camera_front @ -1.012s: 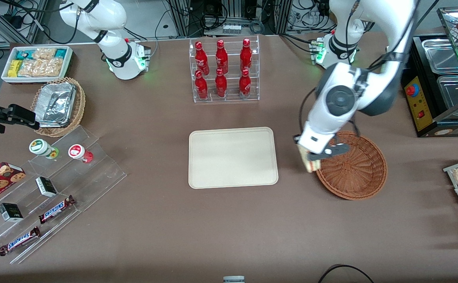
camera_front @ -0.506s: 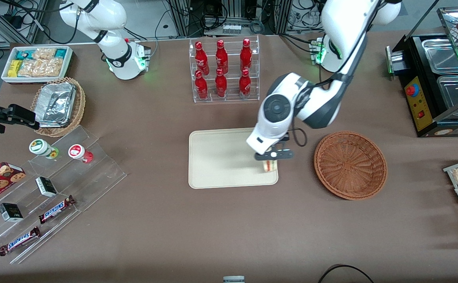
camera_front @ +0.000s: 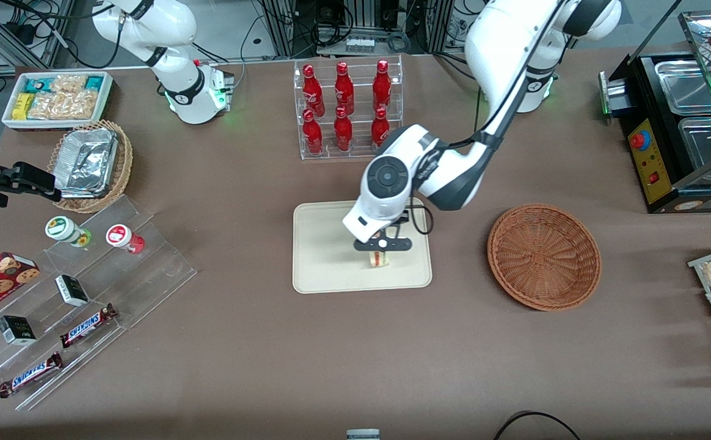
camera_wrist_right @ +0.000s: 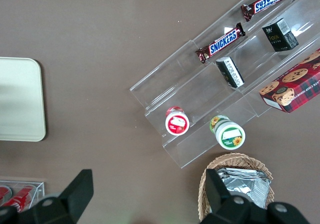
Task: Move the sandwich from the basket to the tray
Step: 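Carry the sandwich with the left gripper over the cream tray, then lower the sandwich onto the tray and open the left gripper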
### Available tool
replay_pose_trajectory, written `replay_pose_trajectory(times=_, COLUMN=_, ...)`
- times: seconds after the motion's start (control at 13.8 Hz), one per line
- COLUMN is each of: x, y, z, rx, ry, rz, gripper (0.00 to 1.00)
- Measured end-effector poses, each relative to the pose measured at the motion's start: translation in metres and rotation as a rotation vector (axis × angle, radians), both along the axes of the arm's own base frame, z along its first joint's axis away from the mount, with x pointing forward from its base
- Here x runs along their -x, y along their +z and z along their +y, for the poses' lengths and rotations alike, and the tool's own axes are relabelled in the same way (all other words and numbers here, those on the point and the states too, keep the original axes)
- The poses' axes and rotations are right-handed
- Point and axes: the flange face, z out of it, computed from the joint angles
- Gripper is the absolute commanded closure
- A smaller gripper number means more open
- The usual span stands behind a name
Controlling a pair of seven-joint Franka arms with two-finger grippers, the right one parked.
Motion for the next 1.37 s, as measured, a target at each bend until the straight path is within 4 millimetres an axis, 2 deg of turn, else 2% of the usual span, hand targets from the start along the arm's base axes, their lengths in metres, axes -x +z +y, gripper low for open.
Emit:
replay_pose_trajectory(times=0.29, x=0.007, y=-0.026, z=-0.024, rx=0.03, ry=0.004, rz=-0.026, gripper=1.0)
replay_pose_trajectory(times=0.51, x=0.005, y=-0.034, z=-0.026, rx=0.028, ry=0.013, rz=-0.022, gripper=1.0)
replay_pose_trajectory(times=0.87, x=0.004, y=-0.035, z=-0.026, rx=0.025, ry=0.035, rz=-0.021, gripper=1.0)
replay_pose_trajectory(times=1.3, x=0.009, y=-0.049, z=-0.029, rx=0.01, ry=0.051, rz=-0.003, gripper=1.0)
replay_pose_trajectory(times=1.37, x=0.013, y=-0.051, z=-0.032, rx=0.008, ry=0.044, rz=0.0, gripper=0.8)
